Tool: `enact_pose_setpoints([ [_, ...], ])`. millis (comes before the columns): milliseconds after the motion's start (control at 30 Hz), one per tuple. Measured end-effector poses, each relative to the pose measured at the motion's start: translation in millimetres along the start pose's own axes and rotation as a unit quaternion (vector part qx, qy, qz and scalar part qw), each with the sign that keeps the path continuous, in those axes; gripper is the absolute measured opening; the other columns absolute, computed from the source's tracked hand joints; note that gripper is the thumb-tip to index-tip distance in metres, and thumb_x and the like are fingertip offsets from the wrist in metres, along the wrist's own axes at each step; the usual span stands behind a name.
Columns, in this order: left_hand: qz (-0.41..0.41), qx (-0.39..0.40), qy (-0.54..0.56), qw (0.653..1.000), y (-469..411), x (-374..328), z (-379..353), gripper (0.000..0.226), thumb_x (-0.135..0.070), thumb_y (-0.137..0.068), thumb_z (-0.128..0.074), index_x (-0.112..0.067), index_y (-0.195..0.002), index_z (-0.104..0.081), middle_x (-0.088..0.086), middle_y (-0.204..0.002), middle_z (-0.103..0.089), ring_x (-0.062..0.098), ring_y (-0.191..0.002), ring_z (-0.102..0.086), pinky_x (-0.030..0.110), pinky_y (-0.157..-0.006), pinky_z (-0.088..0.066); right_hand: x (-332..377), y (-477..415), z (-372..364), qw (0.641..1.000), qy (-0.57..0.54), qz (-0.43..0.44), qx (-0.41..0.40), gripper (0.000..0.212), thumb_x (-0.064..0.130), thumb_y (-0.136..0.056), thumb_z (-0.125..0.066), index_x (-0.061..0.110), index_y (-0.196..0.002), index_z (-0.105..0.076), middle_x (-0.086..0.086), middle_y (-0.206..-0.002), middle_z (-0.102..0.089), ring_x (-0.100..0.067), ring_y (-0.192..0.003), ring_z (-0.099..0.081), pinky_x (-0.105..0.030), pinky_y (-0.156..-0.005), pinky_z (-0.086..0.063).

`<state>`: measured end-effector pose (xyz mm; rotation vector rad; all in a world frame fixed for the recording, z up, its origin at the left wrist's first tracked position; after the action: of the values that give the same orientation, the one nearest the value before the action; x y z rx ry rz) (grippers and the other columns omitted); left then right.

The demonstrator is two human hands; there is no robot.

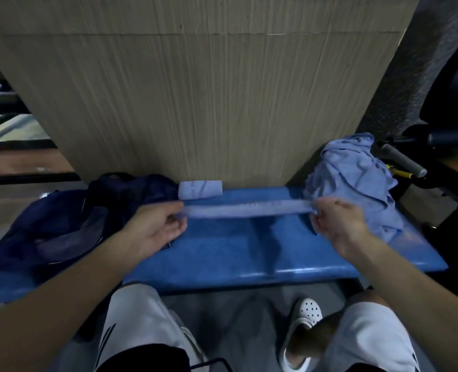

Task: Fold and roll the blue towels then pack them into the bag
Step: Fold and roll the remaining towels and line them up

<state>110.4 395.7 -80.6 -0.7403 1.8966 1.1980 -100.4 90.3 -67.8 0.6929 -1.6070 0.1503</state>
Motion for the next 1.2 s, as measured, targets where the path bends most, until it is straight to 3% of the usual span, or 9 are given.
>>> enact_pose_setpoints([
  [167, 0.130, -0.059, -0.034, 0.989, 9.0, 98.6, 40.9, 0.009, 0.002, -0.094, -0.057, 0.001, -0.085, -0.060, 0.019, -0.092, -0.053, 0.026, -0.078, -0.055, 0.029, -0.045, -0.056, -101.8, 22.5, 42.2, 0.985, 0.040, -0.158, -0.056, 0.028, 0.000, -0.088, -0.053, 0.014, -0.065, -0.045, 0.001, -0.038, -0.043, -0.008, -0.030, -0.042, -0.013, -0.038, -0.036],
  [367, 0.144, -0.067, -0.007, 0.987, -11.3, 105.8, 40.6, 0.008, 0.003, -0.093, -0.056, 0.003, -0.085, -0.056, 0.020, -0.093, -0.053, 0.026, -0.080, -0.056, 0.036, -0.059, -0.056, -120.2, 7.9, 47.6, 0.980, 0.037, -0.180, -0.075, 0.027, 0.002, -0.087, -0.057, 0.012, -0.064, -0.047, -0.001, -0.042, -0.042, -0.010, -0.031, -0.039, -0.014, -0.036, -0.039],
  [500, 0.135, -0.070, -0.014, 0.988, -39.3, 90.4, 33.0, 0.024, 0.010, -0.095, -0.033, 0.005, -0.094, -0.056, 0.019, -0.095, -0.053, 0.027, -0.086, -0.055, 0.039, -0.091, -0.048, -112.2, -23.1, 31.7, 0.983, 0.058, -0.169, -0.050, 0.013, 0.003, -0.089, -0.056, 0.005, -0.077, -0.057, -0.008, -0.058, -0.049, -0.017, -0.052, -0.045, -0.016, -0.038, -0.043],
  [567, 0.125, -0.063, -0.058, 0.988, -54.2, 85.5, 28.5, 0.042, 0.021, -0.089, -0.020, 0.006, -0.108, -0.055, 0.020, -0.100, -0.054, 0.029, -0.096, -0.055, 0.039, -0.093, -0.045, -109.3, -38.2, 23.5, 0.982, 0.101, -0.158, -0.025, 0.009, -0.006, -0.085, -0.054, 0.001, -0.086, -0.059, -0.013, -0.064, -0.045, -0.021, -0.057, -0.043, -0.018, -0.042, -0.043],
  [733, 0.067, -0.064, -0.208, 0.974, -86.8, 71.5, 21.3, 0.027, 0.024, -0.087, -0.046, 0.004, -0.092, -0.063, 0.024, -0.107, -0.057, 0.027, -0.086, -0.061, 0.033, -0.082, -0.051, -101.4, -70.3, 6.2, 0.953, 0.293, -0.070, 0.030, 0.024, -0.014, -0.075, -0.053, 0.006, -0.061, -0.053, -0.006, -0.056, -0.041, -0.021, -0.056, -0.034, -0.026, -0.051, -0.029],
  [900, -0.045, -0.054, -0.371, 0.926, -114.7, 56.2, 19.2, 0.012, 0.006, -0.090, -0.059, 0.000, -0.080, -0.062, 0.015, -0.073, -0.058, 0.021, -0.062, -0.059, 0.029, -0.056, -0.057, -100.4, -102.4, 2.6, 0.923, 0.383, 0.013, 0.014, 0.038, 0.003, -0.081, -0.066, 0.013, -0.048, -0.050, -0.005, -0.050, -0.041, -0.016, -0.050, -0.034, -0.027, -0.049, -0.028],
  [1000, -0.085, -0.079, -0.451, 0.885, -132.7, 52.1, 29.3, 0.034, -0.013, -0.093, -0.061, -0.008, -0.061, -0.051, 0.010, -0.060, -0.046, 0.020, -0.056, -0.051, 0.044, -0.056, -0.053, -102.7, -118.4, -2.2, 0.901, 0.431, 0.044, 0.017, 0.035, 0.015, -0.090, -0.066, 0.004, -0.057, -0.057, -0.005, -0.051, -0.043, -0.019, -0.053, -0.038, -0.030, -0.049, -0.028],
  [1067, -0.099, -0.093, -0.471, 0.871, -142.0, 54.5, 31.3, 0.047, -0.017, -0.093, -0.061, -0.013, -0.052, -0.038, 0.008, -0.056, -0.037, 0.020, -0.054, -0.044, 0.038, -0.053, -0.042, -102.8, -126.1, -9.2, 0.891, 0.449, 0.067, 0.024, 0.035, 0.017, -0.092, -0.063, 0.003, -0.061, -0.056, -0.005, -0.053, -0.043, -0.021, -0.057, -0.041, -0.032, -0.050, -0.030],
  [1200, -0.116, -0.099, -0.484, 0.862, -147.0, 61.6, 21.4, 0.052, -0.012, -0.093, -0.058, -0.013, -0.049, -0.032, 0.005, -0.050, -0.033, 0.020, -0.048, -0.038, 0.028, -0.053, -0.031, -111.2, -132.3, -14.8, 0.889, 0.449, 0.070, 0.048, 0.018, 0.011, -0.088, -0.067, 0.009, -0.071, -0.061, 0.002, -0.057, -0.052, -0.010, -0.055, -0.046, -0.016, -0.045, -0.037],
])
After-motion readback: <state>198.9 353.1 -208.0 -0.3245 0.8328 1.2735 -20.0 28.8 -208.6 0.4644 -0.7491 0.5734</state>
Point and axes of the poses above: each hand's wrist, its own y-axis away from the middle knuckle, its own z-axis out of the back of the hand, x = y × z, the point moved 10 cm from there along -y, towards the middle knuckle
